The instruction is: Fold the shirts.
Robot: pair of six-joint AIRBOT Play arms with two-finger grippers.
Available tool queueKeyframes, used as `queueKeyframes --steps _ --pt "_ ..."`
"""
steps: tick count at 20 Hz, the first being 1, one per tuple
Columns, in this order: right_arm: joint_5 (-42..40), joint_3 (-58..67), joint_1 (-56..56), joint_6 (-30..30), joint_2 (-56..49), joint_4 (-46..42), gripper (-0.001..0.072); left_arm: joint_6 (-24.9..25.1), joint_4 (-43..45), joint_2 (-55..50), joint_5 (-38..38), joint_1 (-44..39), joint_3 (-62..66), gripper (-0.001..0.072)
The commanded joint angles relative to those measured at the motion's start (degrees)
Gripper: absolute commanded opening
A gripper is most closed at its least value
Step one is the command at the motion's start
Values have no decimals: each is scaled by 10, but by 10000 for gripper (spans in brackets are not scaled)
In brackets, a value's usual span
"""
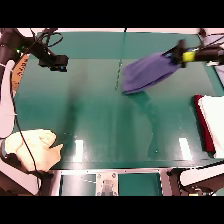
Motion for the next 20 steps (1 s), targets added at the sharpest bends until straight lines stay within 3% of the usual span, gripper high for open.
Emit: queueKeyframes --steps 1,7,12,20 --pt "30 73 -130 38 9 2 13 0 0 0 -8 0 0 21" --pt "33 94 -330 64 9 -1 13 0 0 0 -9 0 0 21" --pt "93 94 -427 111 15 -9 13 0 -1 0 -9 0 0 21" --pt "216 94 -486 212 60 -154 13 0 -9 0 -26 0 0 21"
